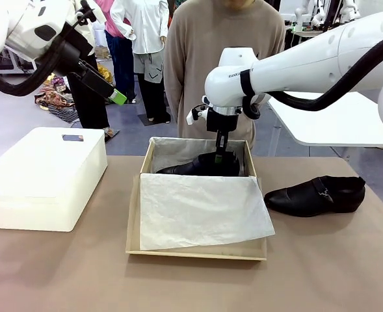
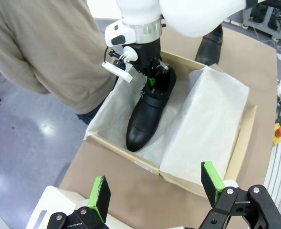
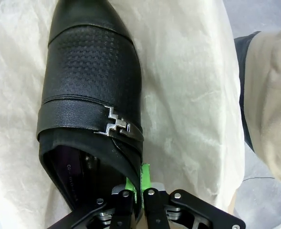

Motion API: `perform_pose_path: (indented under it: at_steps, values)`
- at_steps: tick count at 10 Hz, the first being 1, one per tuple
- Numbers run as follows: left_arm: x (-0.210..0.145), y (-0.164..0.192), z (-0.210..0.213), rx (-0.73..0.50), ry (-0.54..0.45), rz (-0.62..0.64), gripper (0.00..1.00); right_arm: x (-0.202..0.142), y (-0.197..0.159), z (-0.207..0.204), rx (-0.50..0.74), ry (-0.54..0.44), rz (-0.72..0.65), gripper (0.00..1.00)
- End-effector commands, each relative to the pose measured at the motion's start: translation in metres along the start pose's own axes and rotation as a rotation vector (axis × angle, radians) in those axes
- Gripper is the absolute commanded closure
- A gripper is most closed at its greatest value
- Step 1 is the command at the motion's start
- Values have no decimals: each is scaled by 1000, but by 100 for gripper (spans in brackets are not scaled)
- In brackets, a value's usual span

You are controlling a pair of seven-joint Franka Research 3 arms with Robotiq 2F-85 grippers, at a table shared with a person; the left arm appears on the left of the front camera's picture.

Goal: Pack the shoes into the box.
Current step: Place one shoe of the Shoes into the Shoes Box, then place the other shoe of the Shoes into the Shoes Box.

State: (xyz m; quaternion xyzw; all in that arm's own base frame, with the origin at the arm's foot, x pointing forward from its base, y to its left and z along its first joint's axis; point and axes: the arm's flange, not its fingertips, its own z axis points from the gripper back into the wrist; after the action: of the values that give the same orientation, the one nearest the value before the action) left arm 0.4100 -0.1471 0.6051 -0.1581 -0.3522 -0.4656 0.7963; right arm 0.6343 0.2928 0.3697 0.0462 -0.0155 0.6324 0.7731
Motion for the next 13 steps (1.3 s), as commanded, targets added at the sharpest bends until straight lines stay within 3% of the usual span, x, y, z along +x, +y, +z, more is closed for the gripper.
perform_pose_path:
  at_steps: [1,5,6,13]
  values:
    - [-1,3,1,-17,-20,-12,0,-4,1,3,9,-29,28,91]
    - [-1,3,1,-17,-20,-12,0,-7,5,23,92,-54,20,13]
    - [-1,3,1,-17,-20,-12,0,-9,7,33,103,-56,25,0]
    - [-1,3,1,-17,-20,-12,0,-21,26,75,110,-49,35,0]
